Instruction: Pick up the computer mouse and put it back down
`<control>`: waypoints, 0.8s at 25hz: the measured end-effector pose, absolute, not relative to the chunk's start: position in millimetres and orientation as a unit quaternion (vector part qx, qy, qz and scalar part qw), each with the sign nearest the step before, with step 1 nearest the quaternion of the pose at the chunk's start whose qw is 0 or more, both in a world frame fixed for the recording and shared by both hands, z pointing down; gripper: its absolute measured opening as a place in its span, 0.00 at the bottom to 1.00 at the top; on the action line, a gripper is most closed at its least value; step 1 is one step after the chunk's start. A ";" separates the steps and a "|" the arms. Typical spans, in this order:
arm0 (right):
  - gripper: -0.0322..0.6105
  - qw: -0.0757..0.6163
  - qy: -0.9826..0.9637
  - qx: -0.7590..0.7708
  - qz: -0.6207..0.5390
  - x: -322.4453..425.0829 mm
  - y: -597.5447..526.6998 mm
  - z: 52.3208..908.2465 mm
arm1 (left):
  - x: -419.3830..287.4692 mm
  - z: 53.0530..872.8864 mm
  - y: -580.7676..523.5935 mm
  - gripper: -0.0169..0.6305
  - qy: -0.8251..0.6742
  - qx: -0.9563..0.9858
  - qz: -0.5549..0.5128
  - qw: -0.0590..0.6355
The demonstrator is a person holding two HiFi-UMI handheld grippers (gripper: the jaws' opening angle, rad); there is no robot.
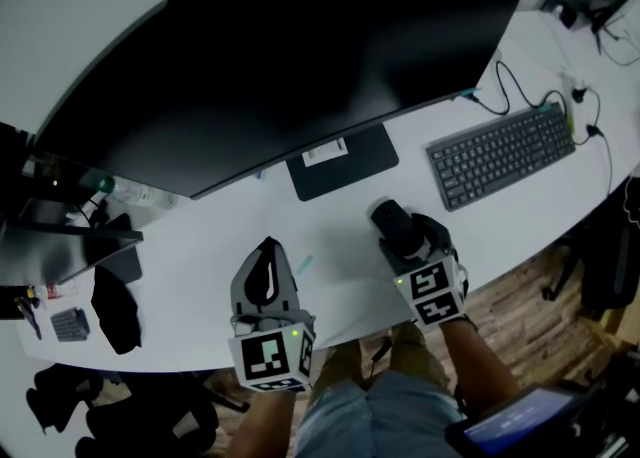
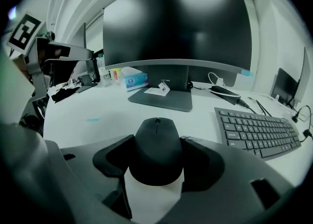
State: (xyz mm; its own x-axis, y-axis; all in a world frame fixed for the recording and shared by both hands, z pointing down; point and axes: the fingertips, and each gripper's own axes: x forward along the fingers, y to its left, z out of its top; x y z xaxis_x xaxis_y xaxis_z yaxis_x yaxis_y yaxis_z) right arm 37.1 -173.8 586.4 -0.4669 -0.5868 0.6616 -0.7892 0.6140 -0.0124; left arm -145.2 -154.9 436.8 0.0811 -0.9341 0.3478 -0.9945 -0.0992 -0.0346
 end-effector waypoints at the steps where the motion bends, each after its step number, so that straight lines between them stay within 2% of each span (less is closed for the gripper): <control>1: 0.52 0.316 -0.840 0.409 0.163 37.8 -173.5 588.4 | -145.3 437.5 -155.0 0.04 -0.663 0.727 0.144 0.107; 20: 0.54 0.317 -0.838 0.405 0.182 38.0 -171.4 601.3 | -136.7 441.3 -154.7 0.04 -0.654 0.734 0.151 0.106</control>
State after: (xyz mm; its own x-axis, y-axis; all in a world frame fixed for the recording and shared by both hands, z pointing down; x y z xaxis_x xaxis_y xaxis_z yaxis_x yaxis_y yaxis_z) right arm 38.0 -171.4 601.3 -0.4711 -0.5627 0.6793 -0.7937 0.6063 -0.0482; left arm -136.7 -154.7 441.3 0.0987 -0.9277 0.3601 -0.9916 -0.1219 -0.0423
